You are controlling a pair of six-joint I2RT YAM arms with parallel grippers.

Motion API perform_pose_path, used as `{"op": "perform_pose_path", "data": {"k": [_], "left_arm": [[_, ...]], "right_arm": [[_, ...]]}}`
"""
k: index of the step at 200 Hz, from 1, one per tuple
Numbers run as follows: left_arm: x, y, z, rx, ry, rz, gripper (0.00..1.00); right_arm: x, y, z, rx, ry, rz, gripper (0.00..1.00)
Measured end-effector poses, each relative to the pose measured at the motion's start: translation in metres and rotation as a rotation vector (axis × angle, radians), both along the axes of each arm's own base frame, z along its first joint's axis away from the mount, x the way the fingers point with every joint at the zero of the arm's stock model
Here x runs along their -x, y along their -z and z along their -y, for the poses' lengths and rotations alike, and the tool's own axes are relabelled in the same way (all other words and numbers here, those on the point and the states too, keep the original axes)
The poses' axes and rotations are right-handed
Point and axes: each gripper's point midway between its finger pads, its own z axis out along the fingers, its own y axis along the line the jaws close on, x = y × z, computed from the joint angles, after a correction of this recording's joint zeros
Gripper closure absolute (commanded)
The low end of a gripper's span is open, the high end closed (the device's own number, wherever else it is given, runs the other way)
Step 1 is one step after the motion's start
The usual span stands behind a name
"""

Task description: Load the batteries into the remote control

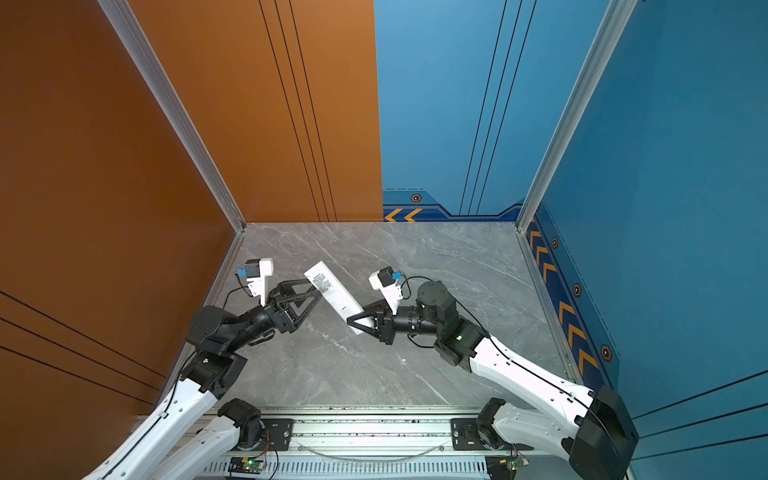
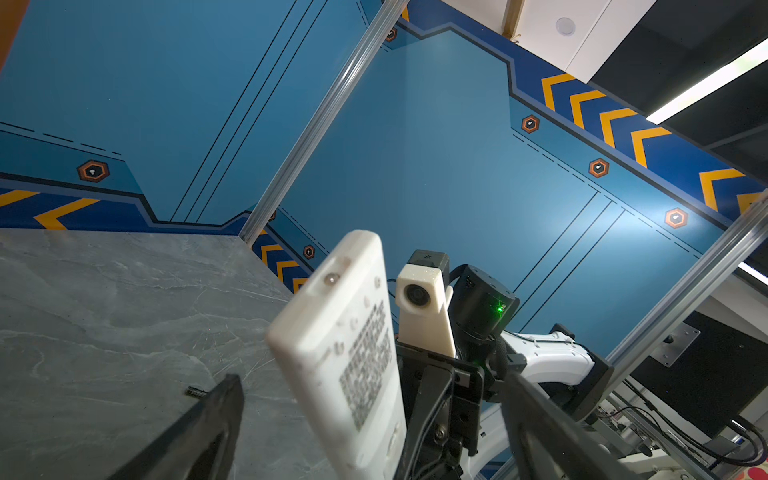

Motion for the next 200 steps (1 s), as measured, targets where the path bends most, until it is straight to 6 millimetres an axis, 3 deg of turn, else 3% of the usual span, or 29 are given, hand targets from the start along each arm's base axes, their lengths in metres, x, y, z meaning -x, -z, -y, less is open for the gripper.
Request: {"op": "perform_pose_path", "data": {"k": [42, 47, 86, 144, 200], "left_arm": [[-0.002, -0.007, 0.002, 0.032, 0.010, 0.011, 0.13], [-0.001, -0.008, 0.002, 0.036, 0.012, 0.014, 0.18], [-0.003, -0.015, 0.002, 0.067, 0.019, 0.025, 0.26], [-0.007, -0.017, 0.004, 0.087, 0.024, 0.018, 0.29], [-0.008, -0.017, 0.006, 0.095, 0.028, 0.006, 0.42]], "right_arm": [[0.002, -0.001, -0.001, -0.010, -0.018, -0.016, 1.00], [0.002, -0.001, -0.001, -0.010, -0.018, -0.018, 1.00], [0.000, 0.003, -0.003, -0.008, -0.022, -0.033, 1.00], [0.002, 0.001, -0.004, -0.021, -0.038, -0.039, 1.00], [0.001, 0.001, -0.007, -0.030, -0.045, -0.050, 1.00]]}}
